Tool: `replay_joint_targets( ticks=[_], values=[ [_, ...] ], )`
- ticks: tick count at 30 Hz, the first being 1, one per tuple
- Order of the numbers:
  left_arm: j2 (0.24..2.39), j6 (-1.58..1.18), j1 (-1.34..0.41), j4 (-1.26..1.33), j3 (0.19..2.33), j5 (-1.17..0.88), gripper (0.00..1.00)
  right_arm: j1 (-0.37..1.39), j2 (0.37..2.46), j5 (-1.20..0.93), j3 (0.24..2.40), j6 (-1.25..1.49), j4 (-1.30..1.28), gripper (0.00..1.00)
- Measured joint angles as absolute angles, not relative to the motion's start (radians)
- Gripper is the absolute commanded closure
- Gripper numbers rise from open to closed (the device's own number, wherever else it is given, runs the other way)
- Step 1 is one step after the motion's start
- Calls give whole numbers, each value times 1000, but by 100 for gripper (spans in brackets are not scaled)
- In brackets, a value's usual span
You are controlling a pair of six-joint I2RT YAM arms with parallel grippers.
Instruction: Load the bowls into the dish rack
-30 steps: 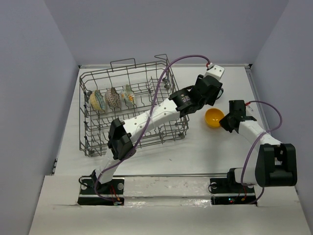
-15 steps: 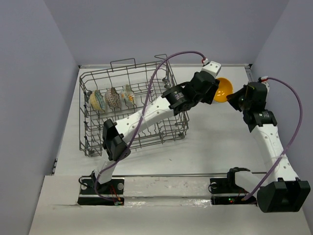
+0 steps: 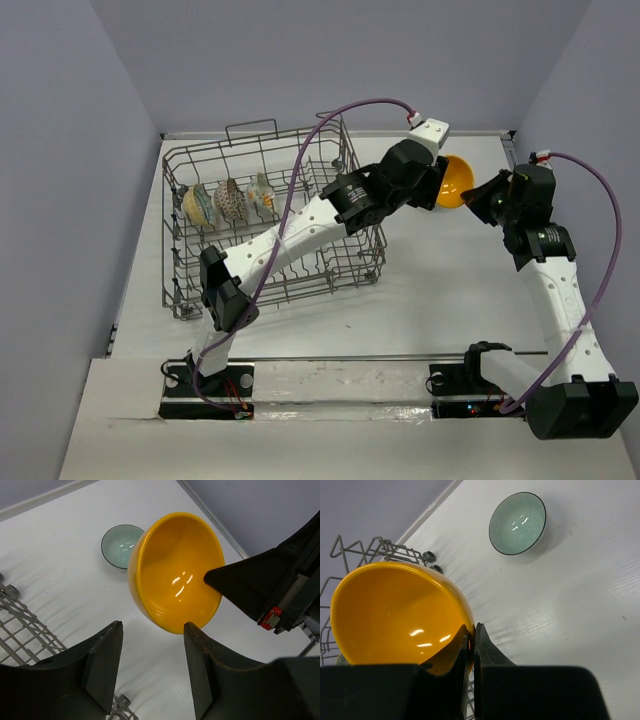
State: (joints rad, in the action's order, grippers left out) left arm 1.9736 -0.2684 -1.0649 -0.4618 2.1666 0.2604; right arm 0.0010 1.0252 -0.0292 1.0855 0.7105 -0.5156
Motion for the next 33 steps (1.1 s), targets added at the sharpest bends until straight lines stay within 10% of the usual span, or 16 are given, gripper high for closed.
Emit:
replay_joint_targets(
  ticks=[33],
  values=[
    [2077, -321, -1041, -475, 2259, 361, 62, 20, 1030, -75, 1144, 657, -566, 99]
  ],
)
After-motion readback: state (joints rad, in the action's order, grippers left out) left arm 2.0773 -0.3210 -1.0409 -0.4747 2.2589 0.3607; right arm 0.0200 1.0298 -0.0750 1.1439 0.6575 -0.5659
